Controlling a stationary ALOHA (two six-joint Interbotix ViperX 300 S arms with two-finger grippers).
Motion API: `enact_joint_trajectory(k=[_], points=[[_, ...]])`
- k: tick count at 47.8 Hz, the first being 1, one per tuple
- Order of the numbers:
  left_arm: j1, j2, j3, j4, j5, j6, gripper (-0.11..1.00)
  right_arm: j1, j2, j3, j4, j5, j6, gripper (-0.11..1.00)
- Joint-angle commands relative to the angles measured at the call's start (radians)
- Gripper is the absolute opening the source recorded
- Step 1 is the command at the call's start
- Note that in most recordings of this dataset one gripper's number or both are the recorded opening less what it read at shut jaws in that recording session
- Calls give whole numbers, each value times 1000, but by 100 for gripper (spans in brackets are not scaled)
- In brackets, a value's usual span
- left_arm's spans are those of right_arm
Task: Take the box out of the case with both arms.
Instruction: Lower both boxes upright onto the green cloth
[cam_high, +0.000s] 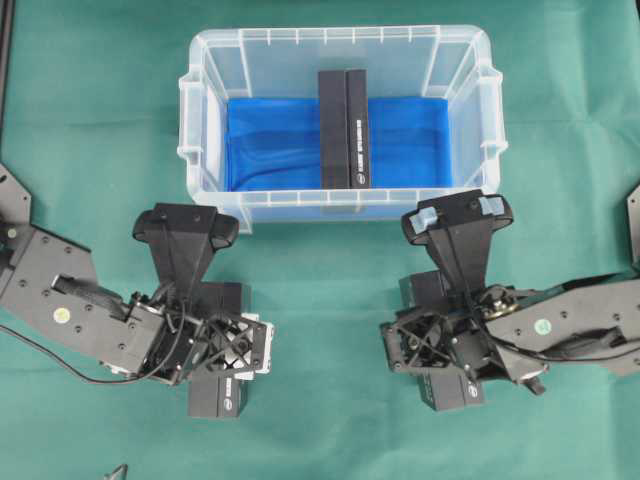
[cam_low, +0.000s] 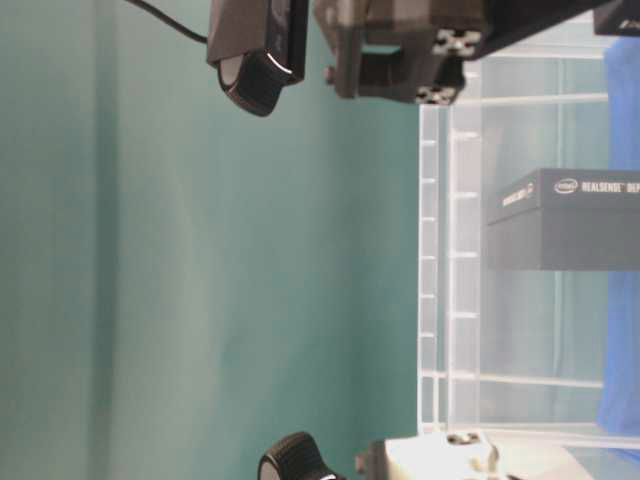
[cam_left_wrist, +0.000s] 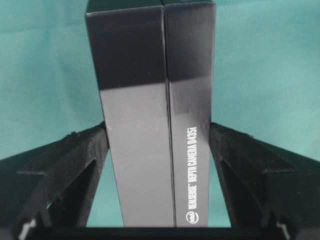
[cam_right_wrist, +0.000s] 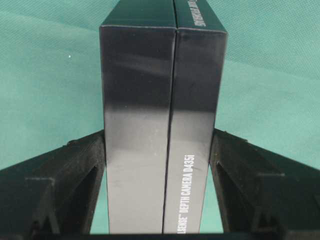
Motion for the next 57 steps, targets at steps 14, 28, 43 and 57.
enact_joint_trajectory(k=[14, 28, 43, 57], points=[[-3, -20, -9, -20, -58, 5, 64, 0, -15, -11, -3, -21, -9, 65], [-3, -31, 6, -20, -87, 17, 65, 0, -15, -12, -8, -23, -5, 66], [-3, -31, 2, -20, -81, 38, 90, 2, -15, -17, -17, -18, -5, 94], [-2, -37, -3, -20, -67, 38, 90, 2, -17, -29, -14, -6, -5, 94]])
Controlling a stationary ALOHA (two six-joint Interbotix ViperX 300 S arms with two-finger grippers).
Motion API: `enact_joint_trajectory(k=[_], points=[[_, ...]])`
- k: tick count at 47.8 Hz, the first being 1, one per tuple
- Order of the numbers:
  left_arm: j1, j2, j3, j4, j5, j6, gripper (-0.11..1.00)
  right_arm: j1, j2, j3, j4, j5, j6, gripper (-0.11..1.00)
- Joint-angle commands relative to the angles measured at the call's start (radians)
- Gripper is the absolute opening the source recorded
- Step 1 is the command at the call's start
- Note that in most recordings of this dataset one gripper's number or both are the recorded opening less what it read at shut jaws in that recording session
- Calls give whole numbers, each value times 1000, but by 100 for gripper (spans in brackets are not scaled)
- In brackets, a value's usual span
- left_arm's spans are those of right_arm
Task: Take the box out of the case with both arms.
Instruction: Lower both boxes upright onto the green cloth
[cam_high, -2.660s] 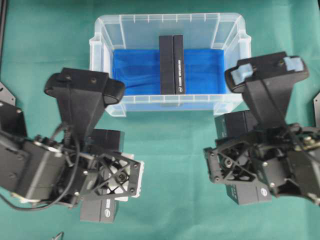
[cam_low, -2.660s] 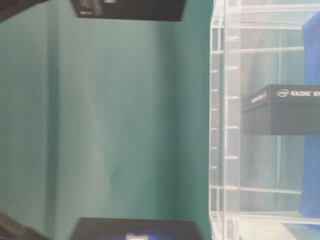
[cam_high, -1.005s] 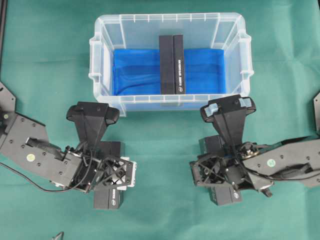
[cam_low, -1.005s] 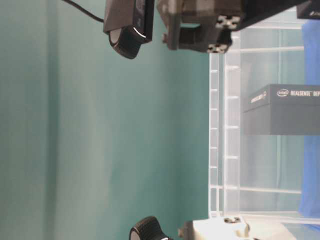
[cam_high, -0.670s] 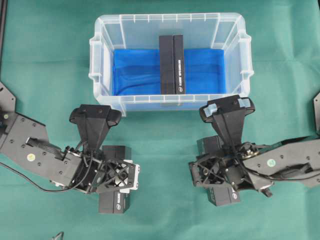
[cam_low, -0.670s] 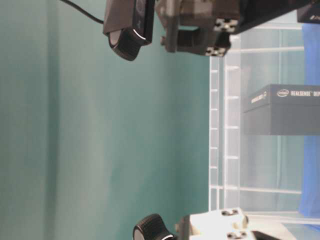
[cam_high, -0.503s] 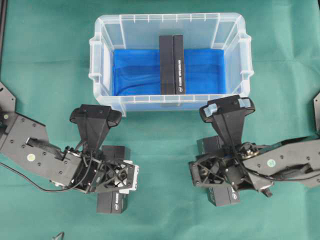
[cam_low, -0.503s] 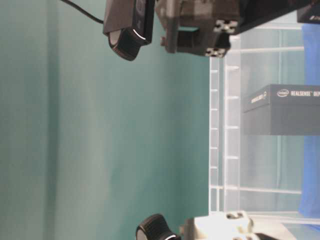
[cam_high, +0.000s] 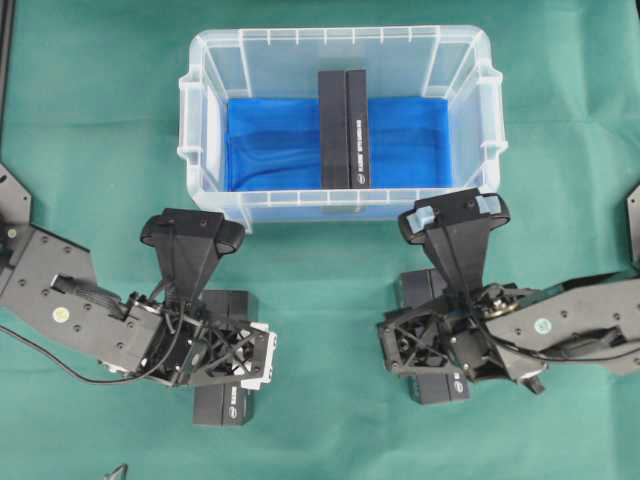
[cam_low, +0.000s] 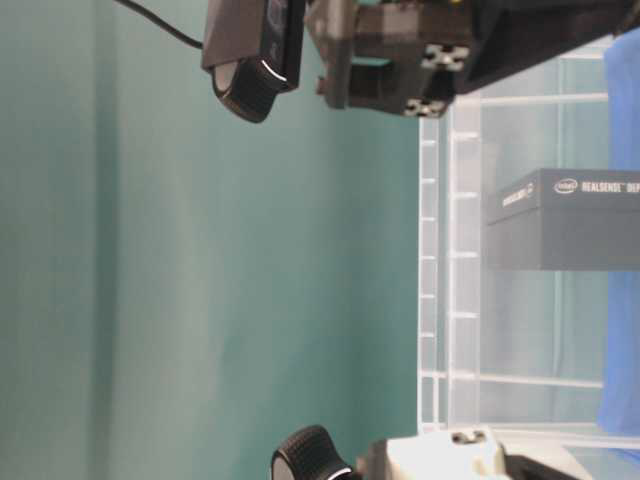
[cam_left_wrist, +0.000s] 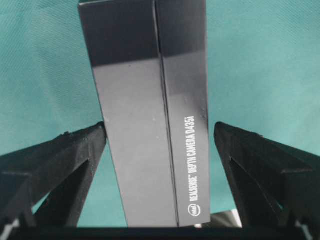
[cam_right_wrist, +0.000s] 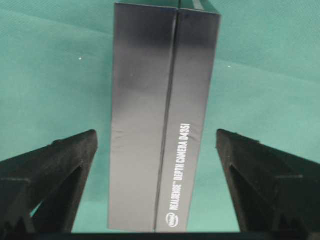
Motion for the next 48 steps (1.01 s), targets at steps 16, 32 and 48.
enact_joint_trajectory(k=[16, 32, 48], points=[[2, -74, -61, 0, 67, -2, 90, 0, -51, -81, -5, 75, -5, 93], [3, -126, -186, 6, 284, 2, 90, 2, -94, -186, -12, 229, -9, 93], [38, -183, -272, 9, 383, 25, 89, -2, -120, -301, -35, 394, -37, 92]])
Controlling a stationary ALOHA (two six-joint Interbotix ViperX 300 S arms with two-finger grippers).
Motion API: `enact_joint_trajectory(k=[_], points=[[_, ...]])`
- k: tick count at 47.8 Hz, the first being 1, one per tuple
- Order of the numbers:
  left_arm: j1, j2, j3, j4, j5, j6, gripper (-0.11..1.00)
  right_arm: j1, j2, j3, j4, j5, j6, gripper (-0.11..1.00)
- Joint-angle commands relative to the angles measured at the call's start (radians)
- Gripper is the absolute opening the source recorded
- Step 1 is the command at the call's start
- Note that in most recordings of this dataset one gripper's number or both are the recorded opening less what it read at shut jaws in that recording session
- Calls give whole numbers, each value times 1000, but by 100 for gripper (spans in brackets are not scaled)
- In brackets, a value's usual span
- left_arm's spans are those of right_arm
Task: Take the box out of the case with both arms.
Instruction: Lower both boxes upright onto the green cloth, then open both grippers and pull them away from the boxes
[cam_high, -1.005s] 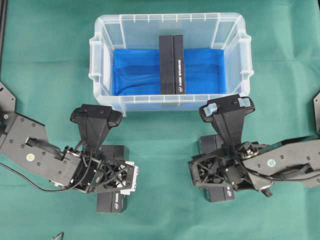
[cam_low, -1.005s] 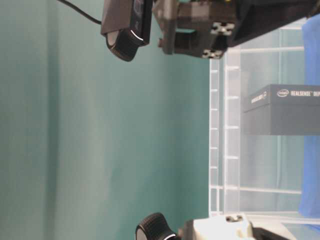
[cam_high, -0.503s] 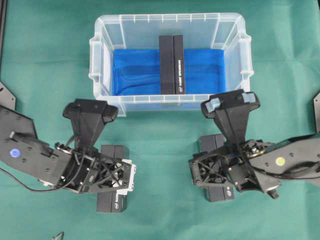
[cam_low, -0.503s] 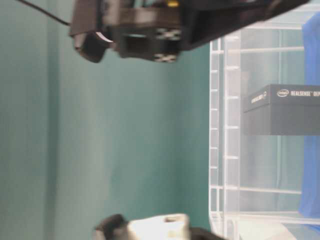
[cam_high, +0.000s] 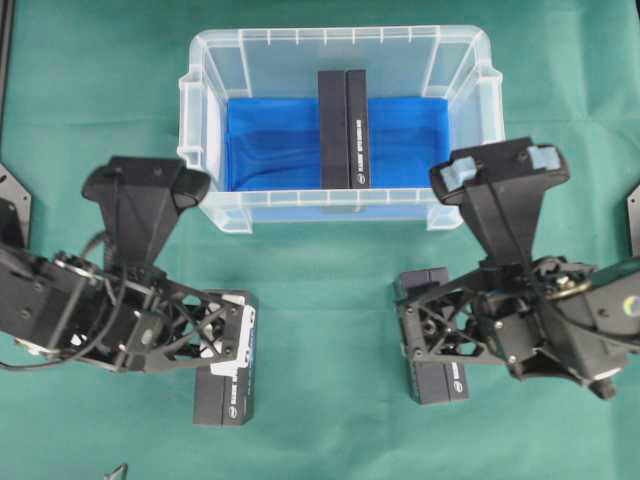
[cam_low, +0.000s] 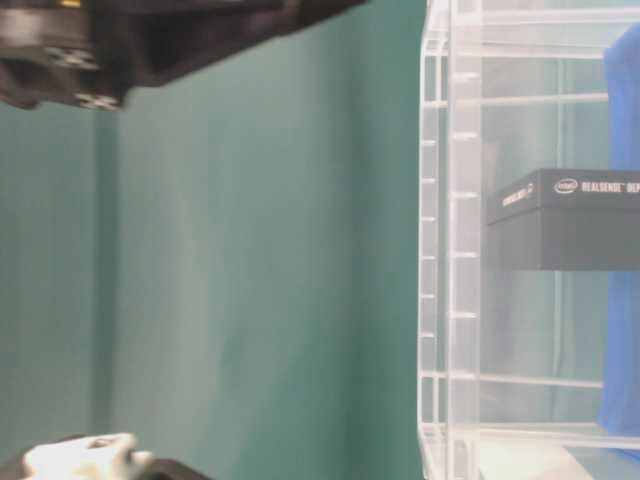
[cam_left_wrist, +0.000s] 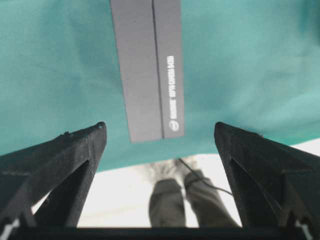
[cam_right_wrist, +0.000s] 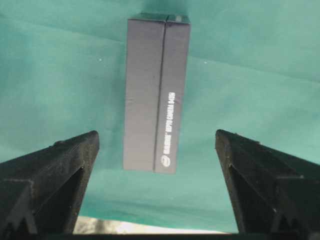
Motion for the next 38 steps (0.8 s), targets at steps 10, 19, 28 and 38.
enact_joint_trajectory(k=[10, 19, 28, 38], points=[[41, -32, -100, 5, 83, 57, 89, -17, -29, -63, -5, 38, -28, 92], [46, -31, -101, 5, 95, 69, 89, -21, -29, -63, -5, 37, -35, 92], [48, -35, -97, 5, 98, 71, 89, -26, -29, -63, -5, 35, -35, 92], [49, -34, -97, 5, 98, 72, 89, -26, -29, -63, -5, 35, -35, 92]])
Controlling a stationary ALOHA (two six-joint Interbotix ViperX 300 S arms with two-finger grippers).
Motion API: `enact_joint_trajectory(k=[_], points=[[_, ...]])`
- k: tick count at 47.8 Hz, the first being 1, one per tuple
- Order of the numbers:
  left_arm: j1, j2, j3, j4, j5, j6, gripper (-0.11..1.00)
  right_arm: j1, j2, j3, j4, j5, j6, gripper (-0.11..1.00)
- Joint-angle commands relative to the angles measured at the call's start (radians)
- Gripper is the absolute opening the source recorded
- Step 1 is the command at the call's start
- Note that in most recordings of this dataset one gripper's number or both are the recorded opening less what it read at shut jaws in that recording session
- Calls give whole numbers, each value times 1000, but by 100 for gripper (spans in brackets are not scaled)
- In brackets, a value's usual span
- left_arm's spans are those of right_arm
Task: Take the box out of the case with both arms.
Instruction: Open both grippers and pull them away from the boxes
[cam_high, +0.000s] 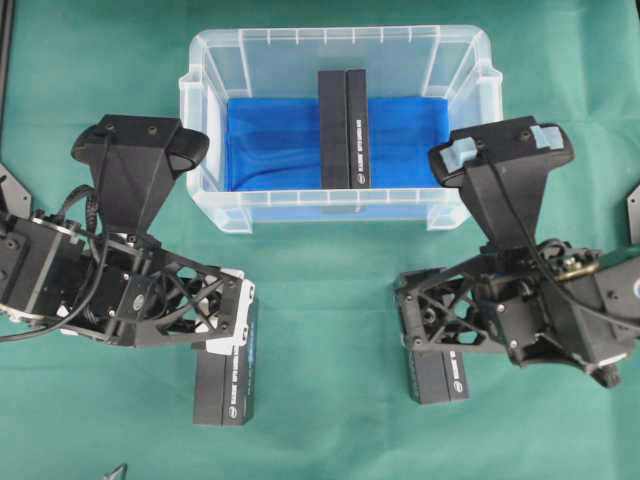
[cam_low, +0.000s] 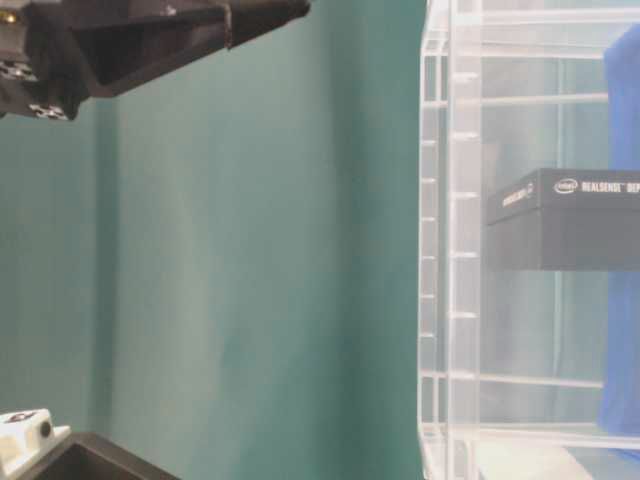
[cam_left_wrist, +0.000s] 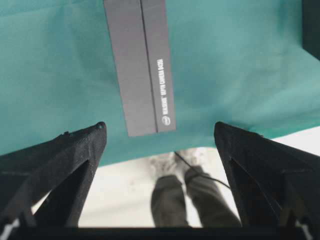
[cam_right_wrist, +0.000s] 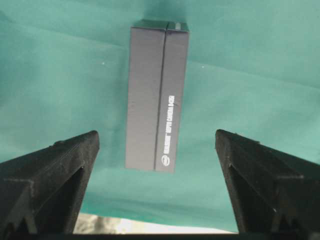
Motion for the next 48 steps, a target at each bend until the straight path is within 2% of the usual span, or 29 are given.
enact_joint_trajectory(k=[1, 23, 34, 48], points=[[5, -23, -17, 3, 2, 2, 89, -3, -29, -23, -3, 2, -2, 92], [0, -48, 0, 0, 11, 20, 89, -3, -57, -9, 6, 5, -21, 92], [-21, -141, 71, -2, 52, 2, 89, -3, -138, 75, 25, 6, -15, 92], [-63, -304, 219, -3, 80, -78, 89, -3, -270, 210, 41, 3, -8, 92]])
